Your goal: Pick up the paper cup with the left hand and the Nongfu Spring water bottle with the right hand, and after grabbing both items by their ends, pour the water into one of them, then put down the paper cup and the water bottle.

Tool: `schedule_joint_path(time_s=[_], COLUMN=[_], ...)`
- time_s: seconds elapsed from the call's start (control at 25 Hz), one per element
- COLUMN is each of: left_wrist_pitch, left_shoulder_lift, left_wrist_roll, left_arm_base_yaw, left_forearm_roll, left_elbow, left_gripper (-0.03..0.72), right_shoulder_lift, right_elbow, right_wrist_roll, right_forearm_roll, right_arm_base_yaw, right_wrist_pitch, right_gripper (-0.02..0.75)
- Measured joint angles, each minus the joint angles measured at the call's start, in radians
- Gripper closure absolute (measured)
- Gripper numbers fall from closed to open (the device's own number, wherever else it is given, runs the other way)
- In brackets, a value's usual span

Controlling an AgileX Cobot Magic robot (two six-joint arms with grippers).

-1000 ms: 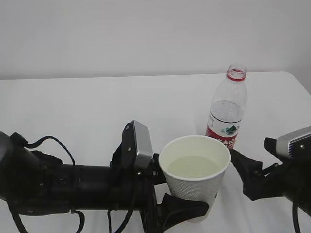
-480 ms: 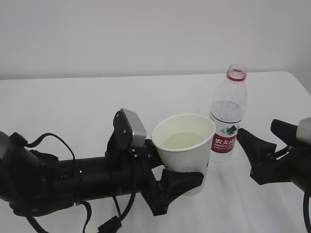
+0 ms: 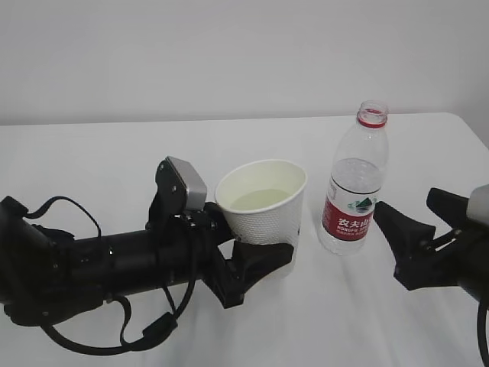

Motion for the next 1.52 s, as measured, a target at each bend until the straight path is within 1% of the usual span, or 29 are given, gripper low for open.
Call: schedule_joint_path(time_s=[0.52,0.8,0.96,1.08,1.28,1.52], left_wrist_pitch=[0.0,0.0,0.0,0.0,0.0,0.0], left_shoulder_lift=[0.0,0.0,0.0,0.0,0.0,0.0], left_wrist_roll=[0.029,0.03,0.061,0.094,0.125,0.149], left_arm_base_yaw=[0.143,0.244,0.288,0.313,0.343,0.348], left_forearm_roll=[0.013,0.019,0.017,-0.008,-0.084,-0.182], left_elbow=[0.0,0.0,0.009,0.036,0.068,0.072], left_gripper=[0.185,0.185,0.185,0.185,0.185,0.185], right_shoulder_lift=[0.0,0.0,0.0,0.0,0.0,0.0], right_elbow=[0.0,0.0,0.0,0.0,0.0,0.0], right_wrist_roll=[0.0,-0.009,-0.01,-0.011,-0.011,-0.011], right_forearm_roll=[0.017,0.034,0.036,0.048,0.061,0.072], right_arm_base_yaw=[0.0,0.0,0.0,0.0,0.0,0.0], right_wrist_pitch=[0.0,0.0,0.0,0.0,0.0,0.0], right_gripper=[0.146,0.147,0.147,0.147,0.148,0.148])
